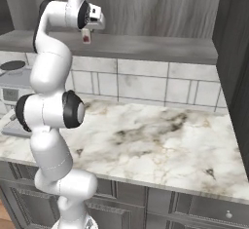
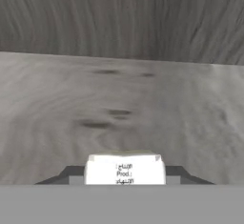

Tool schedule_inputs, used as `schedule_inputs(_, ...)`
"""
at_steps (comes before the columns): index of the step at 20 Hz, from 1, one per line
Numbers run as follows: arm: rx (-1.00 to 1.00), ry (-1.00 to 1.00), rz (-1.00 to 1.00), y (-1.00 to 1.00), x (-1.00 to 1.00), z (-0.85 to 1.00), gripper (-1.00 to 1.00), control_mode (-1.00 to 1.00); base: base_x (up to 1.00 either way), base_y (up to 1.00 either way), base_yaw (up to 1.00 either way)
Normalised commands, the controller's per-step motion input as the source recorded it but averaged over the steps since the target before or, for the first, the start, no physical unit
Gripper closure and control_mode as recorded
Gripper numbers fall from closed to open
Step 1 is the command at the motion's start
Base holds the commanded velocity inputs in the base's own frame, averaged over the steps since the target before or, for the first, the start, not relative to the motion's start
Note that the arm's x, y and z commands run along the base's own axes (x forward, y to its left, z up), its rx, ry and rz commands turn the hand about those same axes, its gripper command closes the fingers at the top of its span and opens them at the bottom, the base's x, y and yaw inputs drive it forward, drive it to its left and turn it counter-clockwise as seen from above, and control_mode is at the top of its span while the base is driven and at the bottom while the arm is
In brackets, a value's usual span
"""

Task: Pick the boxed drink, water bottle from the counter and place them in the open cabinet.

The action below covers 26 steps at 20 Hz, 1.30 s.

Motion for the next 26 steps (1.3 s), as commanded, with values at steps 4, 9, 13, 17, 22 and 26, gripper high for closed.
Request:
schedule_inputs(4,0.02,0.0,0.02,0.0,0.05,-0.19,1.0,-1.0,0.0,0.0,0.0)
schedule_inputs(9,0.04,0.0,0.02,0.0,0.0,-0.23,1.0,-1.0,0.0,0.0,0.0)
schedule_inputs(13,0.03,0.0,0.02,0.0,0.0,-0.25,1.0,-1.0,0.0,0.0,0.0)
schedule_inputs(17,0.02,0.0,0.02,0.0,0.03,-0.27,1.0,-1.0,0.0,0.0,0.0)
schedule_inputs(22,0.01,0.0,0.02,0.03,0.05,-0.3,1.0,-1.0,0.0,0.0,0.0)
schedule_inputs(26,0.01,0.0,0.02,0.02,0.04,-0.23,1.0,-1.0,0.0,0.0,0.0)
